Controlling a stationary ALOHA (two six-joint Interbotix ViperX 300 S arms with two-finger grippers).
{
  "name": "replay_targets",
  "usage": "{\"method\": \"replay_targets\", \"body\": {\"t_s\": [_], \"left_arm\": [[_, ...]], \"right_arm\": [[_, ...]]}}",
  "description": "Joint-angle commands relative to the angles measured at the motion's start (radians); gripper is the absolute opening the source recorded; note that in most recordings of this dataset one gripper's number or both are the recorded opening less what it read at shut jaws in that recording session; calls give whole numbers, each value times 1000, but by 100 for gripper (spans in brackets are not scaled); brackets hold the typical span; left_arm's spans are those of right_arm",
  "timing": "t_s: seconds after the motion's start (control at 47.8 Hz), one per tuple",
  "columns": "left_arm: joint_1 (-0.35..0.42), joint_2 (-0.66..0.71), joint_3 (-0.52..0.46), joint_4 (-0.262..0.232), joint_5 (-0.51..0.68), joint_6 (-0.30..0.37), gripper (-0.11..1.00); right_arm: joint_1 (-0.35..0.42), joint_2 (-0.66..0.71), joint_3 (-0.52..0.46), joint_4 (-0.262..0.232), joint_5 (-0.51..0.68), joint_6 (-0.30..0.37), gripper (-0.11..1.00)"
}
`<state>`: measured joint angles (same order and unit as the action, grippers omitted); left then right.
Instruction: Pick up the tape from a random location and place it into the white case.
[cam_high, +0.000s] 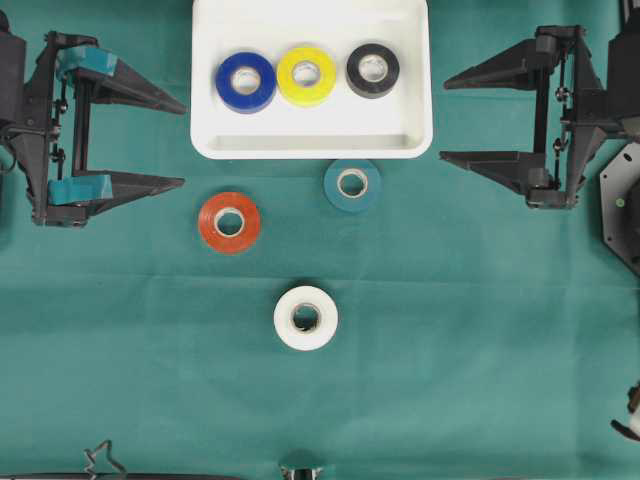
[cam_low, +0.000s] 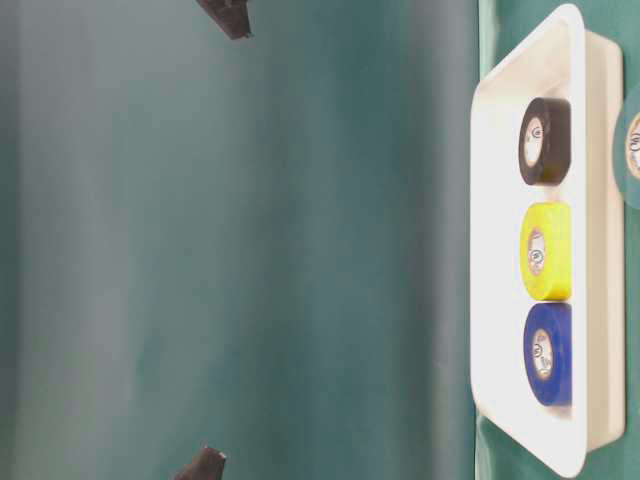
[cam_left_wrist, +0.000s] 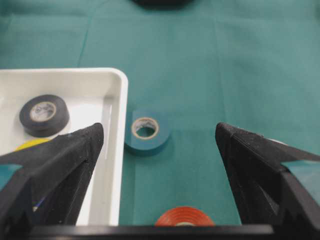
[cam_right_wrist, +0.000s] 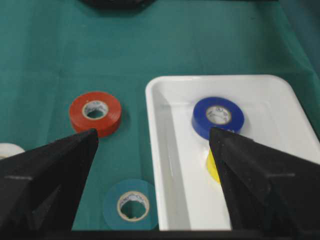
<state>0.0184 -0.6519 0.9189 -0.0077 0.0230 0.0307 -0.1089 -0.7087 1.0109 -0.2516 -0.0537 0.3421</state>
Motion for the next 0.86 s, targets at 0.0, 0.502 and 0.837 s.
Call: {"method": "replay_targets", "body": {"t_s": [0.0,0.502,0.837], "left_arm": [[-3,-3,-12,-2,-9,-2,97],[2,-9,-12,0,-9,-2,97],[9,-23,-23,-2,-9,0,97]], "right_arm": [[-2,-2,-12,-2,-11,-2,87],[-2,-32,-31,-2,0,-2,87],[-2,-61,-51,-2,44,-2,87]]}}
